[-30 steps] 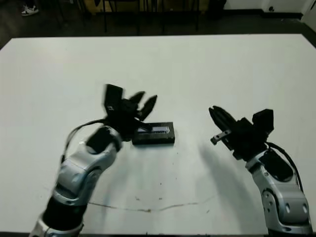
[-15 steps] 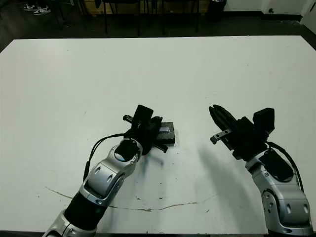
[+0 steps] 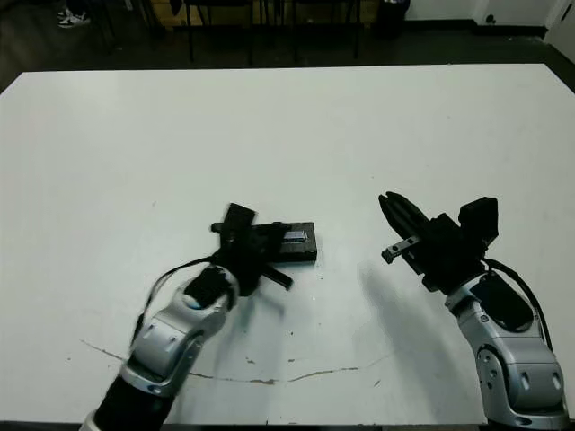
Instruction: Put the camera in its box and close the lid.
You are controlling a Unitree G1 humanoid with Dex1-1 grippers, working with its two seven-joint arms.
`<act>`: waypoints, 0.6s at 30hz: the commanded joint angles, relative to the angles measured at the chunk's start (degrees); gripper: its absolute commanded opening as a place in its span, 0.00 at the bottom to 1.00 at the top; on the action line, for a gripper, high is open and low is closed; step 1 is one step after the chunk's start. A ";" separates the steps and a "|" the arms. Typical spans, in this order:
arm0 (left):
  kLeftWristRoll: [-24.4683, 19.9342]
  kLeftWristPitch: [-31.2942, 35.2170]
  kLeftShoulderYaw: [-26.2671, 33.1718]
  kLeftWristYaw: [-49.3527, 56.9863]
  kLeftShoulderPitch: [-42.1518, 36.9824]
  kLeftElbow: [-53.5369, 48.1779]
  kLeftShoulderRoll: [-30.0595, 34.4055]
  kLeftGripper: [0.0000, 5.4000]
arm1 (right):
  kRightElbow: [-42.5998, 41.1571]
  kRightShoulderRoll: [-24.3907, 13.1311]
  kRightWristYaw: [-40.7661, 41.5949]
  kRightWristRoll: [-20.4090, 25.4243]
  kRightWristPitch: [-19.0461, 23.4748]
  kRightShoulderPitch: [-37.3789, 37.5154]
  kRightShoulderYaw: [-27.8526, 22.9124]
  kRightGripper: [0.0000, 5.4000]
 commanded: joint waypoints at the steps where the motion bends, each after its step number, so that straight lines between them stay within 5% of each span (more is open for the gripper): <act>1: -1.29 -3.26 5.96 1.26 -3.21 -2.88 0.68 0.00 | -1.07 0.57 -2.11 -0.01 2.23 0.01 -0.12 0.00; 9: -3.17 -19.35 14.50 0.76 -5.05 -3.91 3.30 0.00 | -4.31 4.04 -9.47 -2.51 4.26 -1.11 2.69 0.00; 18: -3.26 -31.49 16.70 -11.00 6.61 -0.18 15.14 0.00 | 0.24 9.54 -12.81 -13.72 -9.40 -0.25 8.36 0.00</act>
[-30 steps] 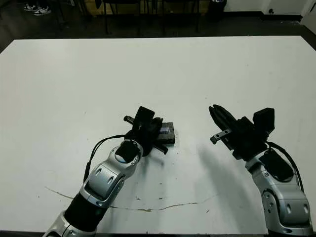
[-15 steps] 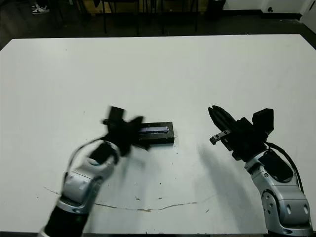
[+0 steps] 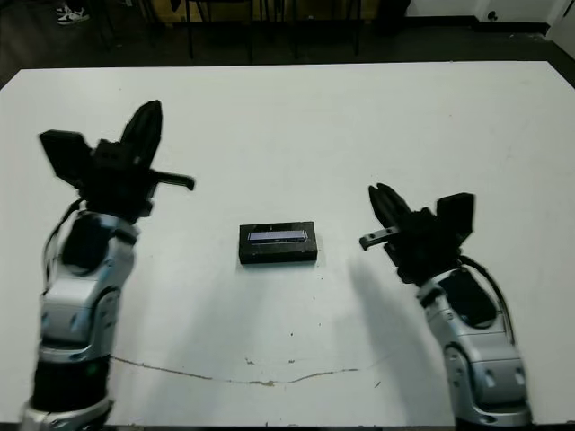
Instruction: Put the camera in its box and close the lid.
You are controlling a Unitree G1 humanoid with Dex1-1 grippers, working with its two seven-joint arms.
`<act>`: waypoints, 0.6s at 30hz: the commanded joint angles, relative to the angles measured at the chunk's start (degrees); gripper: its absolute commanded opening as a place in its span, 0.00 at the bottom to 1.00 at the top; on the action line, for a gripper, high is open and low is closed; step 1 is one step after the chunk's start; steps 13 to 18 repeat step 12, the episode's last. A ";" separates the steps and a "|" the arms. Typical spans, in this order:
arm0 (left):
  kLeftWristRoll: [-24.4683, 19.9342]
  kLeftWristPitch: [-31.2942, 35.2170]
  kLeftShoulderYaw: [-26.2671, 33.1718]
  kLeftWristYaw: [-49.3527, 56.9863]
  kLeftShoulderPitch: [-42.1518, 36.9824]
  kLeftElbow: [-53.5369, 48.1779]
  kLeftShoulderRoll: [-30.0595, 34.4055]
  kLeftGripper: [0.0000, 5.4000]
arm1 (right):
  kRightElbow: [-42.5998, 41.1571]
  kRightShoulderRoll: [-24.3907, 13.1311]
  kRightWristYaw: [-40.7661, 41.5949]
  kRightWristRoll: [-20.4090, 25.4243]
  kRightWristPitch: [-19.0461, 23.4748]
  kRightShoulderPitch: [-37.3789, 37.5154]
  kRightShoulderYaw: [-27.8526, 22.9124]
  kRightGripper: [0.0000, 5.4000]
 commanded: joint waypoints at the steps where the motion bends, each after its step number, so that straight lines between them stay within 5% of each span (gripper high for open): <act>1: -0.37 -4.03 1.21 -1.49 4.99 3.92 1.72 0.00 | 2.08 2.10 -1.83 -3.74 -4.77 1.43 1.38 0.00; 6: -0.89 -8.74 1.60 1.72 9.67 6.78 -1.60 0.00 | 5.69 5.22 -5.68 -10.36 -12.76 2.32 3.34 0.00; 18: -0.16 -11.58 0.68 2.39 9.35 9.86 -2.43 0.00 | 7.10 6.06 -5.60 -10.93 -14.72 2.49 3.35 0.00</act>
